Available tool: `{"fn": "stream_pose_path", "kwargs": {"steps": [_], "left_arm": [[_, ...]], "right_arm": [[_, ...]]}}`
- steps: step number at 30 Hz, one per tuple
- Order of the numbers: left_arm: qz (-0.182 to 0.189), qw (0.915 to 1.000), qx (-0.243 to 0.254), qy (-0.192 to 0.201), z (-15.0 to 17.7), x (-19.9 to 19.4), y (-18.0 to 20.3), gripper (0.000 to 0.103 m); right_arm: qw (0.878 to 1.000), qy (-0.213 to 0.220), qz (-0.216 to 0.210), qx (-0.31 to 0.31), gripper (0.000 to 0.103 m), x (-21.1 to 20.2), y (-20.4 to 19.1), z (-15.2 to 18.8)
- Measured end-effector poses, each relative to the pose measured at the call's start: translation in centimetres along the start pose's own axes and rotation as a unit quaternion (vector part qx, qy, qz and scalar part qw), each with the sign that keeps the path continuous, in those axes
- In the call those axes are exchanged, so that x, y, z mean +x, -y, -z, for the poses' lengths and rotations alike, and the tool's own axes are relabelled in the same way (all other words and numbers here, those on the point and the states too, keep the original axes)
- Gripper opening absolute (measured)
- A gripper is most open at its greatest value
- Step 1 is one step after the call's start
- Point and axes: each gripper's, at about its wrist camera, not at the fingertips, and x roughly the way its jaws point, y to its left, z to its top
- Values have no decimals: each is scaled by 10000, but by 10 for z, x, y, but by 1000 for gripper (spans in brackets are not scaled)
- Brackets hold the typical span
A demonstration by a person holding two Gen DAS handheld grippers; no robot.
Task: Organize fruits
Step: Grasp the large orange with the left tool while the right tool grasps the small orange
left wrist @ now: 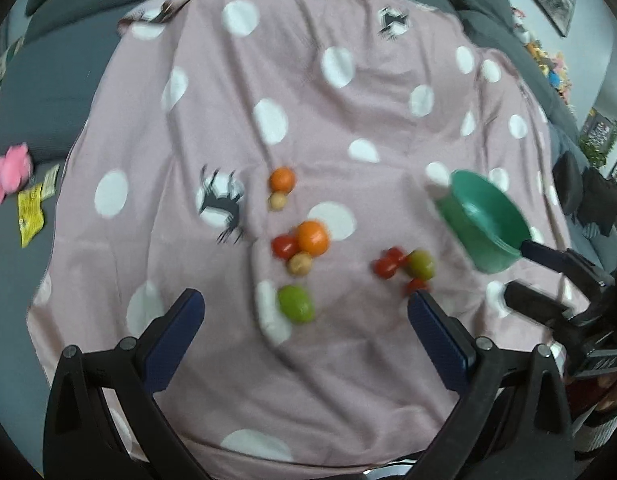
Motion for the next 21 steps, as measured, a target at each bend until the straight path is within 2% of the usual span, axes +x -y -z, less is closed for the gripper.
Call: {"fn": "stream_pose_path", "kwargs": {"steps": [4,9,12,14,18,21], "left_arm": [[122,9995,-194,-232,20,16,-19,101],[323,9985,-168,-402,27,37,-19,95],[481,9976,-192,-452,23,48,-18,93],[526,9975,-156,-451,19,54,-17,91],[542,9977,-120,-400,7,63,-18,88],[514,9981,-136,-319,-4,69,-24,87]], "right_arm": [[9994,6,-301,169,98,11,8,16],[9973,-5,-679,293,95,29,11,33],[9954,-66,-878,381,93,41,13,31],[9941,-180,-961,466,87,51,16,27],[9935,-387,-962,471,83,75,18,12],[9910,-629,-1087,466,75,106,18,-4]]}}
